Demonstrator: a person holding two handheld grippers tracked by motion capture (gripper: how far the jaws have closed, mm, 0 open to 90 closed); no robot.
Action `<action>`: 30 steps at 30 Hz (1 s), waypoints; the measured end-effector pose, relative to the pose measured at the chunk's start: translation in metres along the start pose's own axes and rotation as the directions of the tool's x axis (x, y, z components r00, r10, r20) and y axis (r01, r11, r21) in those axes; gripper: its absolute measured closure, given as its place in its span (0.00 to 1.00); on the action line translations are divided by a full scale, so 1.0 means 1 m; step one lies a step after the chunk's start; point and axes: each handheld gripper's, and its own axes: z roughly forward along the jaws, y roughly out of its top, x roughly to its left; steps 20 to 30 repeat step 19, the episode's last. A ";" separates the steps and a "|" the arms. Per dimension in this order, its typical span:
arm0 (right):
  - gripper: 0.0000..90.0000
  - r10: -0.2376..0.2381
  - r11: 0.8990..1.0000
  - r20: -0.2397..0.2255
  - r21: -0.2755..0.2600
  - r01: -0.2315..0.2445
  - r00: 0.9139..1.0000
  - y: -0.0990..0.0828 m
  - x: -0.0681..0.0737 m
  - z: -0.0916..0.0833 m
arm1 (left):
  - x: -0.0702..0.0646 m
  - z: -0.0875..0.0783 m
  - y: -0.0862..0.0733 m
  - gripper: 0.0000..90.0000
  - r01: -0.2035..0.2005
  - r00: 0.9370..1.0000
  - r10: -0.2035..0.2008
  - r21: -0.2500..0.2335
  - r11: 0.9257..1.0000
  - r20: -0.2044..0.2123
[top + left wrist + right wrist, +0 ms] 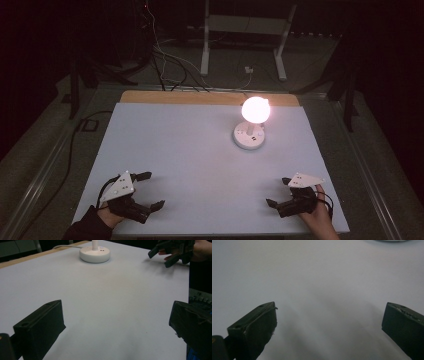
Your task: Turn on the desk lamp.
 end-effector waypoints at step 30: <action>0.00 -0.017 0.999 -0.003 -0.034 0.017 1.000 0.003 0.003 0.004 | 0.001 0.001 0.000 0.00 0.012 1.000 -0.012 0.008 1.000 0.003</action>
